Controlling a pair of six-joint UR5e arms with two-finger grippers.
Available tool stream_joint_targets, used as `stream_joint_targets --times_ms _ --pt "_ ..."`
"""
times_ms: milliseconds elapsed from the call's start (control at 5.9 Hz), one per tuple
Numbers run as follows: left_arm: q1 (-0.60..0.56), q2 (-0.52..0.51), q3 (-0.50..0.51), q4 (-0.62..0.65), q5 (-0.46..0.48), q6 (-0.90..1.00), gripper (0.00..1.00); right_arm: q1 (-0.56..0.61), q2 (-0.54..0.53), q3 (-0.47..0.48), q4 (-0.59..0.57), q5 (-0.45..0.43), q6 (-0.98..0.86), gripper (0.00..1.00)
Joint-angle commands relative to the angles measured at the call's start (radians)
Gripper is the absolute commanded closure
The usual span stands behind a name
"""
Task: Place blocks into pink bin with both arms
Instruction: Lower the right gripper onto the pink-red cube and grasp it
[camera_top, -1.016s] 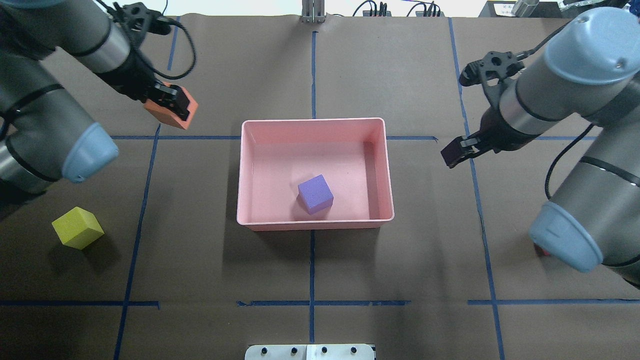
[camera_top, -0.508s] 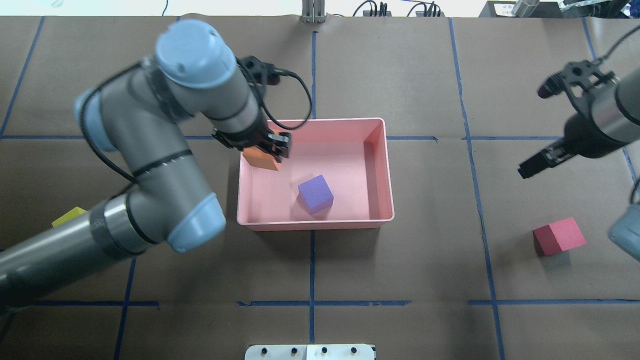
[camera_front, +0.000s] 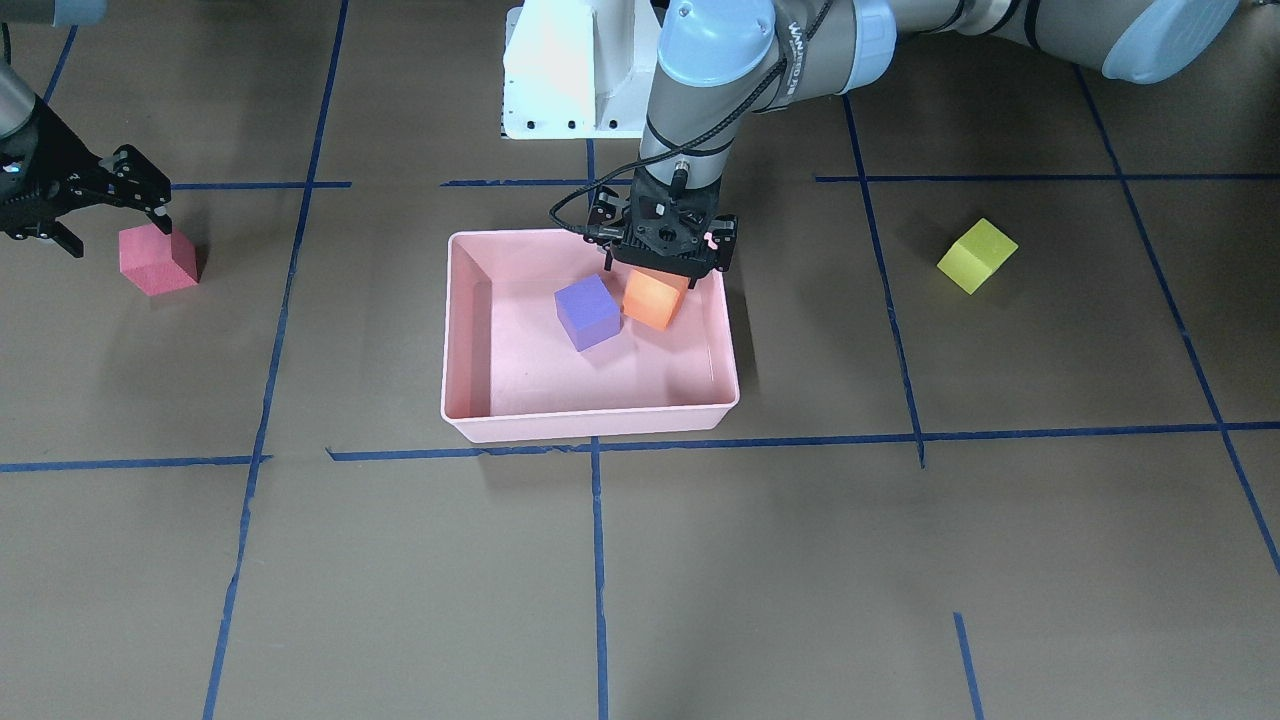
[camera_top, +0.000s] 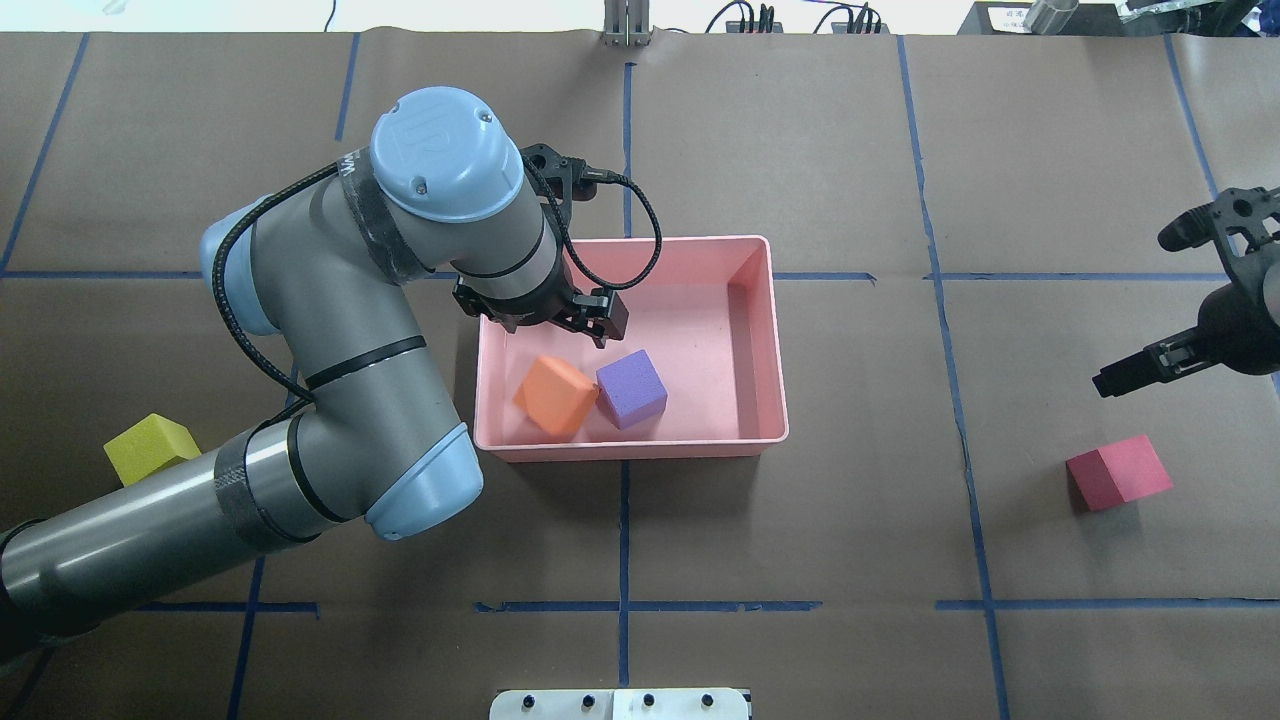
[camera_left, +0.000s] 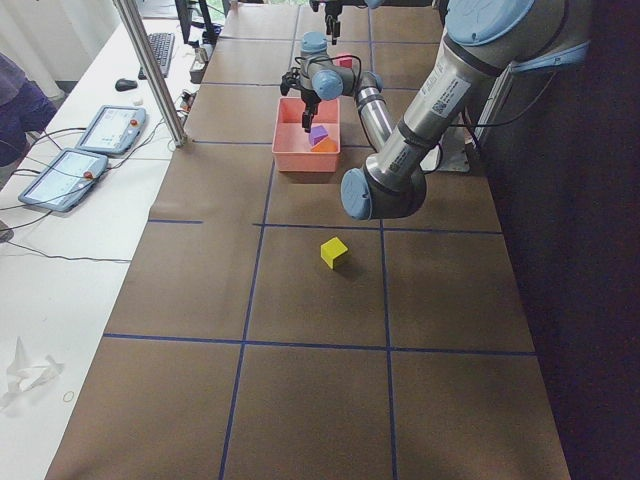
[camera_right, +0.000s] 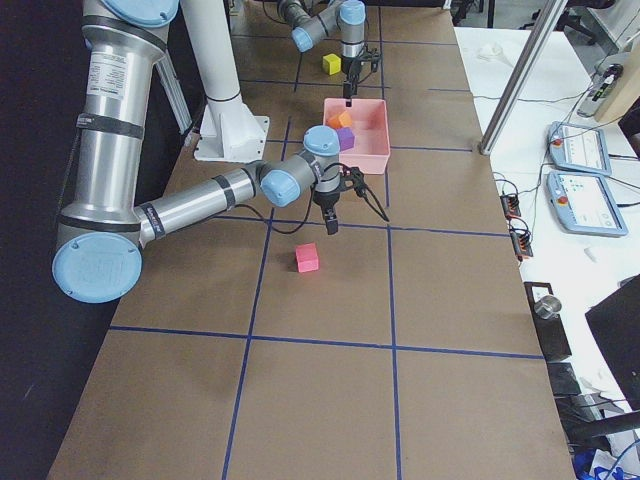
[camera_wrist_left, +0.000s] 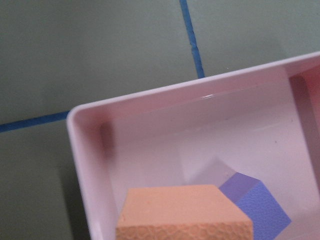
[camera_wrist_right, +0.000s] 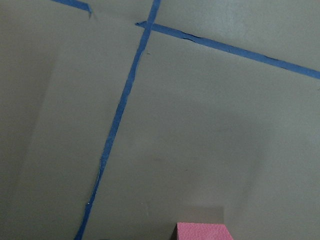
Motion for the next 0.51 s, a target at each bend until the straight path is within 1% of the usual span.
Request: stream_joint_targets --times_ms 0,339 --pt "0.001 0.000 -0.001 0.000 0.000 0.000 0.00 -0.091 -0.012 -0.075 0.080 -0.046 0.069 0.00" --pt "0.001 0.002 -0.002 0.000 0.005 -0.002 0.00 -0.103 -0.069 -0.081 0.080 -0.050 -0.010 0.00"
